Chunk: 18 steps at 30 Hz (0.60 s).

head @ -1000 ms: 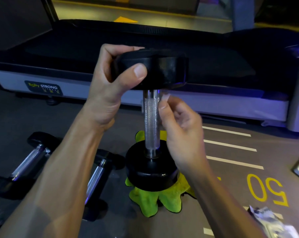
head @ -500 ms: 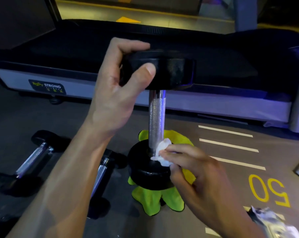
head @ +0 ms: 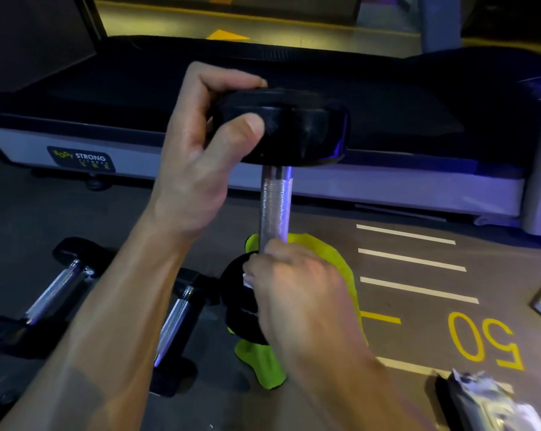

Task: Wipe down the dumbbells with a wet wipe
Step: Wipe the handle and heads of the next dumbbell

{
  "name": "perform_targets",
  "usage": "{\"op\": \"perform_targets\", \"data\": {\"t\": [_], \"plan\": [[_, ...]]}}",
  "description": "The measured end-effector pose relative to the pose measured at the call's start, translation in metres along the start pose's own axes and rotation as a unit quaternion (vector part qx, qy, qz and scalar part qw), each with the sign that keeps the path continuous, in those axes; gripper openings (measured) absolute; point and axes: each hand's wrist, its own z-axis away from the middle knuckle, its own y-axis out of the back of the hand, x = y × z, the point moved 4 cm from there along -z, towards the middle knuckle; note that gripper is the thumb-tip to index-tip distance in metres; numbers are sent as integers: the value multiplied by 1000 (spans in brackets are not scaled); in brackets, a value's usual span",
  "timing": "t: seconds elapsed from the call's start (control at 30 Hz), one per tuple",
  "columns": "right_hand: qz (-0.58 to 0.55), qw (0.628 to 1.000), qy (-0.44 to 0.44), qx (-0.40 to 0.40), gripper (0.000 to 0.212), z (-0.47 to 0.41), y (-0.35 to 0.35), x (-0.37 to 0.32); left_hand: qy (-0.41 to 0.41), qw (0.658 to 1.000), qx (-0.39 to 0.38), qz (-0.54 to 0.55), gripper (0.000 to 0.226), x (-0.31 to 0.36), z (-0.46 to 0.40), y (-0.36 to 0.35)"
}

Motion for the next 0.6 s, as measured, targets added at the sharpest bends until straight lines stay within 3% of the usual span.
{"op": "perform_targets", "data": {"t": [0.07,0.13,0.27,0.5,0.6], "plan": [[-119,993,1,12,11,6,-2,28,6,1000,7,0,31,0,0,3],[-224,974,-24,-13,7,8,1,48,8,1000,11,2,31,0,1,5],[-294,952,-43,-72,7,4,-1,65,14,1000,13,15,32,0,2,3],[-361,925,-102,-52,6,-7,-22,91,26,999,3,45,34,-1,5,2],[-474,867,-151,-28,5,-6,-22,83,26,999,2,46,33,-1,4,3]]}}
